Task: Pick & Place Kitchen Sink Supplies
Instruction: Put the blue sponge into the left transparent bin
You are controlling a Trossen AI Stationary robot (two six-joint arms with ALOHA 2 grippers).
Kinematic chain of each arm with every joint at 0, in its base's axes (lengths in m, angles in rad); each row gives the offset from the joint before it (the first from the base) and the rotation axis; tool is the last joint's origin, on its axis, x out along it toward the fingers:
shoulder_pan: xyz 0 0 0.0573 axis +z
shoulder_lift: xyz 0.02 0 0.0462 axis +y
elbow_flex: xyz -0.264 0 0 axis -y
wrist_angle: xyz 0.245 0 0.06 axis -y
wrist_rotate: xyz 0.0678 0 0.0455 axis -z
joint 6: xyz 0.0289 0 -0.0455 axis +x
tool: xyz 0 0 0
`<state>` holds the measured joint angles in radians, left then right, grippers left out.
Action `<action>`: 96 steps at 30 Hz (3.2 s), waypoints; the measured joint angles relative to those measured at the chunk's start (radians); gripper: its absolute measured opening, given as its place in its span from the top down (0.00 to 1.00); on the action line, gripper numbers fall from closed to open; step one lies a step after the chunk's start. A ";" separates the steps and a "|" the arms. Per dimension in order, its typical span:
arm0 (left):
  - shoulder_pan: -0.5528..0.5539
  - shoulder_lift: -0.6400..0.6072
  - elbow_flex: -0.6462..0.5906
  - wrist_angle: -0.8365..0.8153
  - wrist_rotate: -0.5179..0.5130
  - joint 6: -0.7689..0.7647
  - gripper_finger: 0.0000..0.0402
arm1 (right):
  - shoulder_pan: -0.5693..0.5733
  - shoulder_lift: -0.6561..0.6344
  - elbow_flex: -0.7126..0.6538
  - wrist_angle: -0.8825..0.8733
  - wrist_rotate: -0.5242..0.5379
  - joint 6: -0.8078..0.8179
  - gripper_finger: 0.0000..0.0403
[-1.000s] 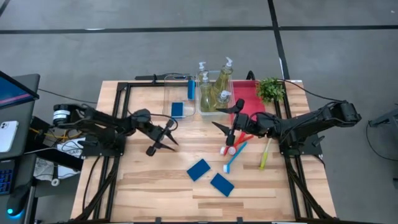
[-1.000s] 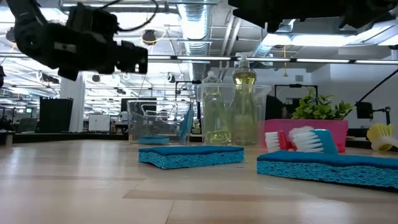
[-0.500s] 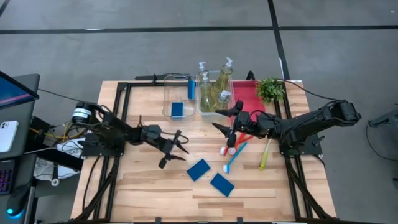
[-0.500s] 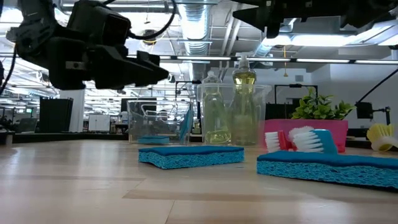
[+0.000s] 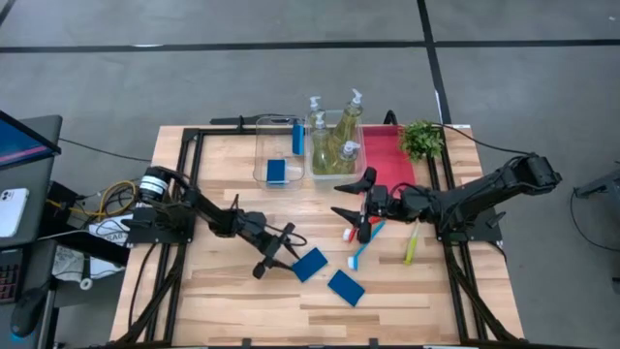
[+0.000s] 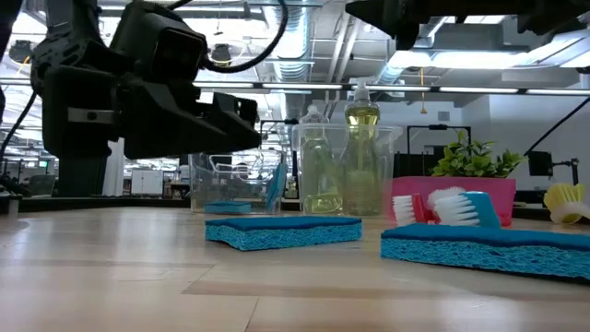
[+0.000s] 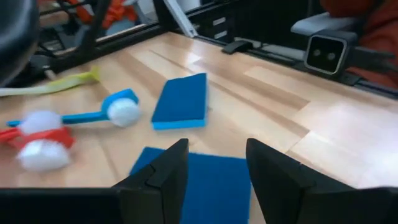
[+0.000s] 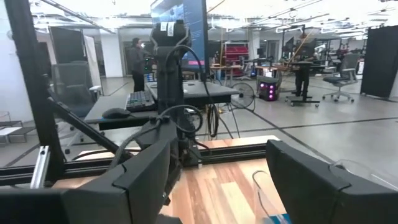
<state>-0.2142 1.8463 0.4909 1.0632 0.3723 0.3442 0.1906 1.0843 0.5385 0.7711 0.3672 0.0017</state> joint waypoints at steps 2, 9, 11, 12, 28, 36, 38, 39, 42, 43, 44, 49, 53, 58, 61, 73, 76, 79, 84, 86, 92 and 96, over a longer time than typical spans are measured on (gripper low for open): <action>0.000 0.033 0.027 0.001 0.037 -0.023 0.60 | 0.000 0.000 0.000 0.000 0.000 0.000 0.36; 0.044 0.164 0.113 0.001 0.220 -0.169 0.60 | -0.001 0.000 0.000 -0.004 0.000 0.000 0.36; 0.075 0.196 0.127 0.000 0.272 -0.235 0.61 | -0.001 0.000 0.000 -0.004 0.000 0.000 0.36; 0.090 0.211 0.132 0.000 0.286 -0.266 0.61 | -0.001 0.000 0.000 -0.004 0.000 0.000 0.36; 0.164 0.130 0.110 -0.240 -0.004 -0.118 0.62 | -0.001 0.000 0.000 -0.005 0.000 0.000 0.36; 0.120 -0.104 0.002 -0.361 -0.216 -0.034 0.62 | -0.001 0.000 0.000 -0.007 0.000 -0.001 0.36; 0.103 -0.172 -0.019 -0.342 -0.238 -0.028 0.62 | -0.001 0.000 0.000 -0.006 0.000 0.000 0.36; 0.095 -0.197 -0.029 -0.337 -0.246 -0.027 0.62 | -0.001 0.000 0.000 -0.005 0.000 0.000 0.36; 0.069 -0.254 -0.053 -0.345 -0.268 -0.026 0.62 | 0.001 0.000 0.000 -0.001 0.000 0.000 0.36; 0.060 -0.268 -0.057 -0.341 -0.267 -0.025 0.62 | 0.003 0.000 0.000 -0.001 0.000 0.000 0.36; 0.049 -0.277 -0.058 -0.330 -0.265 -0.025 0.62 | 0.006 0.000 0.000 -0.001 0.000 0.000 0.36; 0.001 -0.249 -0.061 -0.304 -0.260 0.111 0.62 | 0.008 0.000 0.000 0.002 0.000 0.000 0.36; -0.007 -0.180 -0.060 -0.247 -0.261 0.145 0.62 | 0.008 0.000 0.000 0.008 0.000 0.000 0.36; 0.008 -0.070 -0.060 -0.128 -0.261 0.146 0.62 | 0.008 0.000 0.000 0.008 0.000 0.023 0.36; 0.021 0.000 -0.059 -0.062 -0.261 0.146 0.62 | 0.008 0.000 0.000 0.008 0.000 0.023 0.36; 0.068 0.139 0.016 -0.047 -0.203 0.135 0.63 | 0.005 0.000 0.000 0.008 0.000 -0.008 0.36; 0.071 0.121 0.011 -0.057 -0.217 0.142 0.68 | 0.005 0.000 0.000 0.008 0.000 -0.008 0.36; 0.072 0.101 0.005 -0.062 -0.240 0.180 0.79 | 0.004 0.000 0.000 0.008 0.000 -0.010 0.36; 0.074 0.054 0.002 -0.075 -0.304 0.224 0.97 | 0.004 0.000 0.000 0.020 0.000 -0.012 0.36; 0.074 0.032 0.002 -0.075 -0.347 0.223 0.97 | 0.004 0.000 0.000 0.030 0.000 -0.012 0.36; 0.070 -0.052 0.000 -0.105 -0.406 0.269 0.99 | 0.003 0.000 0.017 0.031 0.000 -0.071 0.36; 0.070 -0.111 -0.013 -0.103 -0.435 0.307 0.98 | 0.004 0.000 0.033 0.032 0.000 -0.090 0.36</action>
<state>-0.1440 1.7349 0.4783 0.9599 -0.0623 0.6513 0.1944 1.0847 0.5713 0.8032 0.3672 -0.0887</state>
